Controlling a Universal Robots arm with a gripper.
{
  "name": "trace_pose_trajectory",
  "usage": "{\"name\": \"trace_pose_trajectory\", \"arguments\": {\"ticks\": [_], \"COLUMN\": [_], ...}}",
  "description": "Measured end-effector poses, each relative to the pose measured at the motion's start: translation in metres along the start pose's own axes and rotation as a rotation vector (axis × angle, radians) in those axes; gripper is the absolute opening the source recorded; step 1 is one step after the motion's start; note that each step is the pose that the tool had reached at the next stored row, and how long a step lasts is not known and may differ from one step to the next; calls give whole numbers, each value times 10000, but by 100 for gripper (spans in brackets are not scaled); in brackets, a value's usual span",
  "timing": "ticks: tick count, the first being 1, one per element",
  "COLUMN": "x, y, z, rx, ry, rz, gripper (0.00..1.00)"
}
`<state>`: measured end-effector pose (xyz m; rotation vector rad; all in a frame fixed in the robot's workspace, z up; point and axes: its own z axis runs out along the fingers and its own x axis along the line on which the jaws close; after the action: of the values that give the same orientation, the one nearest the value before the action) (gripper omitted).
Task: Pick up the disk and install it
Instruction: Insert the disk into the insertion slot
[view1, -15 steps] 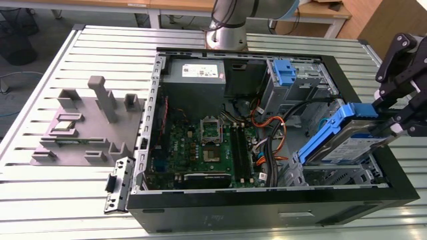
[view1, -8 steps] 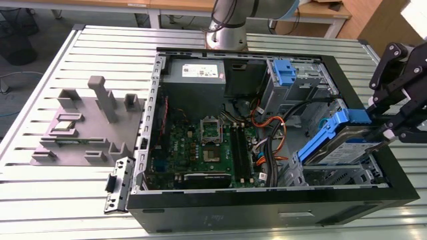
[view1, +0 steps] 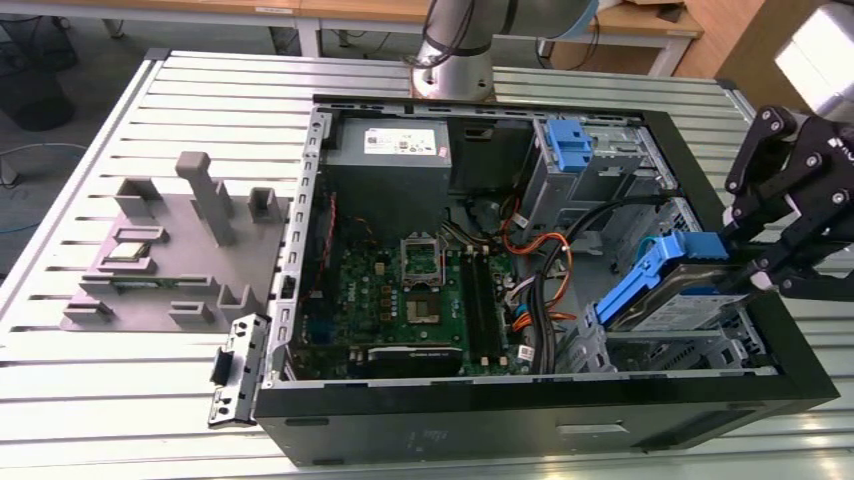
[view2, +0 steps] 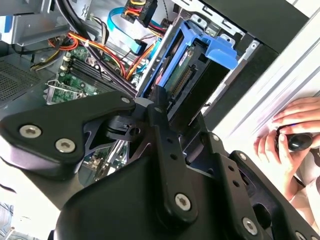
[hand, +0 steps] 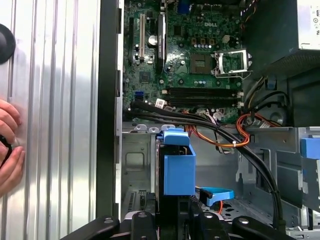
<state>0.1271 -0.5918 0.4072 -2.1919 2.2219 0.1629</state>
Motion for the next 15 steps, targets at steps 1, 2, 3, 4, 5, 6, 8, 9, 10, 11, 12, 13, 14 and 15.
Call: {"name": "trace_pose_trajectory", "arguments": {"ticks": [1, 2, 3, 4, 5, 6, 8, 9, 10, 11, 12, 13, 14, 15], "x": [1, 3, 4, 6, 7, 9, 12, 14, 15, 14, 15, 15, 15, 15], "y": [-1, -2, -4, -5, -6, -7, -9, -10, -11, -11, -11, -11, -11, -11], "z": [17, 36, 54, 73, 90, 108, 143, 162, 176, 177, 177, 177, 178, 178], "rx": [0, 0, 0, 0, 0, 0, 0, 0, 0, 0, 0, 0, 0, 0], "ry": [1, 1, 1, 0, 0, 2, 3, 3, 3, 4, 6, 7, 7, 7], "rz": [0, 0, -1, 0, 0, 0, 1, 0, 0, 0, 0, 0, 0, 0], "gripper": [35, 35, 35, 35, 35, 35, 35, 35, 35, 35, 35, 35, 35, 35]}}
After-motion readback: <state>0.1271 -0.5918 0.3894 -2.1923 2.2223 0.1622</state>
